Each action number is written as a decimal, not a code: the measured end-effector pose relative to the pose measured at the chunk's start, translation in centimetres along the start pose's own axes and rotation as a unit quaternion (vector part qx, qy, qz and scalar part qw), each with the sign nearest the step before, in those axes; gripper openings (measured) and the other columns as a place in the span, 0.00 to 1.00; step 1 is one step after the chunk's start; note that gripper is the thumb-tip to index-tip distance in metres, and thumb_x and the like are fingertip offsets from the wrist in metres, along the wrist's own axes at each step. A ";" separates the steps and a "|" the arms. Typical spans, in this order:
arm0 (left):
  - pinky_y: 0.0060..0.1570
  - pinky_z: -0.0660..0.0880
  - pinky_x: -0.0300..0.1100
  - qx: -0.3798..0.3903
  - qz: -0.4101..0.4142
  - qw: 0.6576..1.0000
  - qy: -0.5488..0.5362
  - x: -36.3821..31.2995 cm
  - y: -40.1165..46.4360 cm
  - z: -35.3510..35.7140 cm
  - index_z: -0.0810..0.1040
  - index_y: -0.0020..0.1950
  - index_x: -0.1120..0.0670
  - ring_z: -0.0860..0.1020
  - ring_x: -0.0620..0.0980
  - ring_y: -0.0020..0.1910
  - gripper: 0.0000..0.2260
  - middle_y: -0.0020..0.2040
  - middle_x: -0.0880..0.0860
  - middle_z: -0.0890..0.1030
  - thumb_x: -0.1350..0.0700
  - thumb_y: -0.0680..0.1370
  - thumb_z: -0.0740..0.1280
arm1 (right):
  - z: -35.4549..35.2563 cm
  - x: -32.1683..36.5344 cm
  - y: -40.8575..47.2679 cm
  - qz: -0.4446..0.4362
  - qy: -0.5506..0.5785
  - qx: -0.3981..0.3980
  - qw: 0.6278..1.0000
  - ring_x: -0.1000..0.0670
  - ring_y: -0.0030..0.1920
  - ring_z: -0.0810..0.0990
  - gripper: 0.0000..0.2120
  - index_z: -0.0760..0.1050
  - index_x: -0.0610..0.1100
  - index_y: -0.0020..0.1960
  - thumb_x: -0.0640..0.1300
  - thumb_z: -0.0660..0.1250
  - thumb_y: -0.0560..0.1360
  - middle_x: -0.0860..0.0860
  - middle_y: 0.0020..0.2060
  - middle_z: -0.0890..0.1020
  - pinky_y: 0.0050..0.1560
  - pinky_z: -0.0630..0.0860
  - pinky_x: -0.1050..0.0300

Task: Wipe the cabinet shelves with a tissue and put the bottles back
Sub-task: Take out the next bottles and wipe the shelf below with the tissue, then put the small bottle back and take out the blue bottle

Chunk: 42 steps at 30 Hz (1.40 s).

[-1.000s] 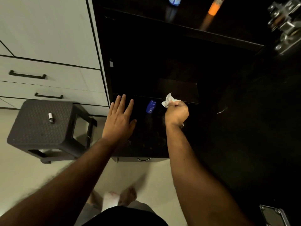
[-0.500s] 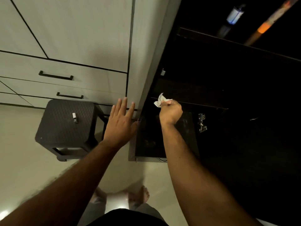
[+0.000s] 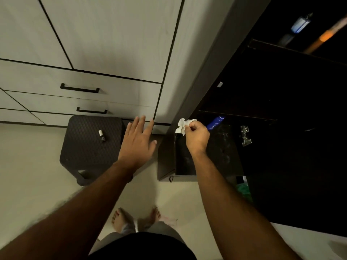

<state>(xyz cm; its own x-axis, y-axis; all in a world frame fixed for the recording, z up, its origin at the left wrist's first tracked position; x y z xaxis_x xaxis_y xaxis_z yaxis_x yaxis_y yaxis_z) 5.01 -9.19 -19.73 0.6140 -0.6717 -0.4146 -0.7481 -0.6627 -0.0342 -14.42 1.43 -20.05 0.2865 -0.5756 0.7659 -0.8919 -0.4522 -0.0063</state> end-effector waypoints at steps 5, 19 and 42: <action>0.77 0.45 0.54 -0.013 -0.038 0.999 -0.014 2.3 -1.0 0.9 0.58 0.78 0.52 0.51 0.55 0.79 0.29 0.79 0.57 0.56 0.47 0.80 0.63 | 4.7 -0.2 -2.2 0.069 0.153 0.092 0.981 0.50 0.46 0.83 0.10 0.76 0.48 0.45 0.33 0.68 0.75 0.50 0.45 0.83 0.42 0.82 0.53; 0.64 0.71 0.53 -0.001 -0.193 0.961 -0.197 11.3 -6.0 3.0 0.75 0.67 0.50 0.80 0.49 0.54 0.18 0.54 0.50 0.83 0.44 0.82 0.58 | 18.0 2.2 -9.8 -0.014 0.092 0.306 0.948 0.52 0.39 0.79 0.06 0.81 0.42 0.45 0.33 0.69 0.73 0.48 0.39 0.82 0.40 0.75 0.58; 0.54 0.80 0.49 0.018 -0.438 0.795 -0.419 45.8 -2.0 18.9 0.80 0.62 0.52 0.82 0.44 0.45 0.11 0.50 0.48 0.83 0.55 0.79 0.67 | 53.0 0.7 -10.9 -0.107 -0.154 0.333 0.924 0.50 0.49 0.80 0.08 0.82 0.41 0.54 0.41 0.68 0.78 0.46 0.50 0.82 0.49 0.78 0.59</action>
<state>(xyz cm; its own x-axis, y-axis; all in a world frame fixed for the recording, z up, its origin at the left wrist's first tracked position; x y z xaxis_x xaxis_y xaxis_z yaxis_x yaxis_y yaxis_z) 29.85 -32.43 -55.81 0.5315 0.5091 -0.6770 -0.1411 -0.7348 -0.6634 14.07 -30.12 -53.50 0.6095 -0.5440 0.5768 -0.4187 -0.8386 -0.3485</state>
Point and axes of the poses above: each hand's wrist, its own y-axis towards the middle knuckle, its own z-axis out of the palm, x = y × z, the point moved 9 cm from there along y, towards the middle knuckle
